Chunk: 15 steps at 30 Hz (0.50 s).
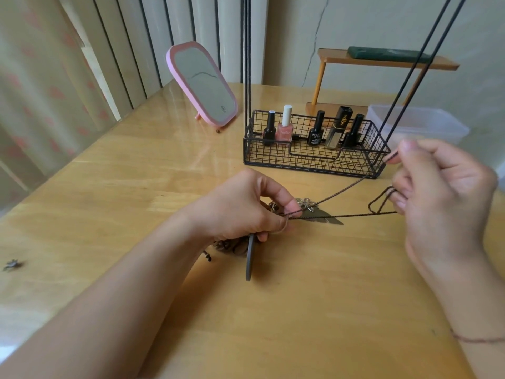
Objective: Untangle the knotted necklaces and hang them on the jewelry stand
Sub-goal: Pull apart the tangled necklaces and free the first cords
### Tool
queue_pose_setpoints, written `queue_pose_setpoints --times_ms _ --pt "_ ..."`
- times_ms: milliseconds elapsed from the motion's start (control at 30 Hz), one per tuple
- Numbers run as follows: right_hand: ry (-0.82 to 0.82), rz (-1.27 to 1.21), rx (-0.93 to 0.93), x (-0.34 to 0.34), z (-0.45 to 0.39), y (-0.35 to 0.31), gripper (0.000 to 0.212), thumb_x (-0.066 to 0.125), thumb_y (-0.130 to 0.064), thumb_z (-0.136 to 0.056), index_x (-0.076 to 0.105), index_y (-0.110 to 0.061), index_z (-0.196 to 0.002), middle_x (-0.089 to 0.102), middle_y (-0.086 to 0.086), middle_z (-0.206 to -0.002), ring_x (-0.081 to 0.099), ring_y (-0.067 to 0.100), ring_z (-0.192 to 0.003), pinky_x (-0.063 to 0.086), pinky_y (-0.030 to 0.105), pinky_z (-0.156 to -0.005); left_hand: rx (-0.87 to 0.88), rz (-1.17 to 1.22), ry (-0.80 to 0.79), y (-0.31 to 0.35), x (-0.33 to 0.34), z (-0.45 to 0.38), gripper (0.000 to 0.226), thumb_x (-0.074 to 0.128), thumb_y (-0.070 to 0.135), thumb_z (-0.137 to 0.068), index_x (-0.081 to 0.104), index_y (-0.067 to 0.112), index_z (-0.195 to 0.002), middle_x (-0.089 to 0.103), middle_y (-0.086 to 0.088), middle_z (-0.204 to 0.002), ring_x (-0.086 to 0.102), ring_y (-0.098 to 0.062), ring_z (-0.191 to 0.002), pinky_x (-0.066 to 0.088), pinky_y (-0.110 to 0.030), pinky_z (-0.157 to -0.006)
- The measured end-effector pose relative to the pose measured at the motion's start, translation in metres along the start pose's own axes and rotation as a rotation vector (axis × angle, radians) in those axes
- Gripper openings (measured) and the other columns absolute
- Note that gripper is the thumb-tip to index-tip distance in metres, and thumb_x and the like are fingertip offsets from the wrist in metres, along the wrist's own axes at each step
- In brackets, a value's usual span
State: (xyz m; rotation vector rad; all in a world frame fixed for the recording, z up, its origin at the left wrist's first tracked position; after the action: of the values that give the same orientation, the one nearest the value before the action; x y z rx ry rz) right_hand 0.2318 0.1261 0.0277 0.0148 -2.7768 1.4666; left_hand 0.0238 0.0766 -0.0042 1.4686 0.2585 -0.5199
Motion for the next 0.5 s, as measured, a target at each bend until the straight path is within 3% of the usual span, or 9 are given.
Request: queue_pose_setpoints --times_ms 100,167,233,333,433,500 --pt "-0.204 0.397 0.145 0.004 -0.004 0.014 0.026 0.068 -0.030 -0.091 0.069 -0.024 -0.066 0.060 -0.013 -0.052 0.053 0.008 -0.052 0.037 0.027 -0.056 0.033 0.017 -0.025 0.001 0.001 0.001 0.029 0.074 -0.005 -0.082 0.072 0.014 -0.103 0.060 0.008 -0.050 0.050 -0.010 -0.046 0.043 -0.017 -0.050" --pt "-0.420 0.704 0.274 0.009 0.000 0.025 0.027 0.068 -0.045 -0.087 0.071 -0.024 -0.070 0.064 -0.011 -0.056 0.058 0.014 -0.057 0.042 0.029 -0.059 0.049 0.032 -0.039 0.001 0.002 0.001 0.036 0.074 -0.004 -0.082 0.072 0.021 -0.107 0.057 0.000 -0.053 0.047 -0.015 -0.049 0.041 -0.020 -0.051" --pt "-0.556 0.850 0.353 0.013 0.007 0.029 0.033 0.062 -0.062 -0.081 0.071 -0.031 -0.075 0.061 -0.016 -0.054 0.056 0.007 -0.057 0.044 0.028 -0.059 0.055 0.048 -0.057 0.000 0.002 0.001 0.040 0.075 -0.003 -0.081 0.071 0.025 -0.110 0.053 0.000 -0.052 0.042 -0.017 -0.049 0.036 -0.023 -0.050" --pt "-0.589 0.944 0.303 0.016 0.010 0.023 0.031 0.057 -0.068 -0.080 0.070 -0.043 -0.091 0.066 -0.024 -0.078 0.056 -0.004 -0.074 0.050 0.030 -0.070 0.068 0.063 -0.079 -0.001 0.002 0.002 0.045 0.077 -0.001 -0.080 0.069 0.026 -0.114 0.047 0.001 -0.051 0.035 -0.021 -0.050 0.031 -0.026 -0.050" --pt "-0.520 0.997 0.180 0.015 0.010 0.011 0.023 0.062 -0.057 -0.086 0.074 -0.040 -0.097 0.054 -0.033 -0.051 0.049 0.002 -0.060 0.045 0.029 -0.064 0.086 0.076 -0.098 0.000 0.003 0.003 0.047 0.079 0.000 -0.078 0.068 0.026 -0.116 0.042 0.002 -0.053 0.032 -0.022 -0.053 0.028 -0.026 -0.050" --pt "-0.488 0.990 0.083 0.018 0.014 0.001 0.017 0.064 -0.050 -0.087 0.076 -0.038 -0.091 0.048 -0.036 -0.045 0.053 0.011 -0.059 0.047 0.030 -0.065 0.098 0.083 -0.099 0.000 0.004 0.003 0.047 0.081 0.001 -0.077 0.069 0.026 -0.116 0.042 0.002 -0.054 0.032 -0.021 -0.053 0.028 -0.027 -0.051"
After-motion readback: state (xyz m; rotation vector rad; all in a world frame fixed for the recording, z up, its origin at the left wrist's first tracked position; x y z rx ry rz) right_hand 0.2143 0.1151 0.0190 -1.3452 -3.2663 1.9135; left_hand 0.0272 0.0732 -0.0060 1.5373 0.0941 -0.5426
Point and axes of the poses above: each hand's wrist, its own z-axis away from the middle knuckle, its own x-axis out of the palm, y = z × x, the point moved 5 cm from there along -z, towards the middle knuckle
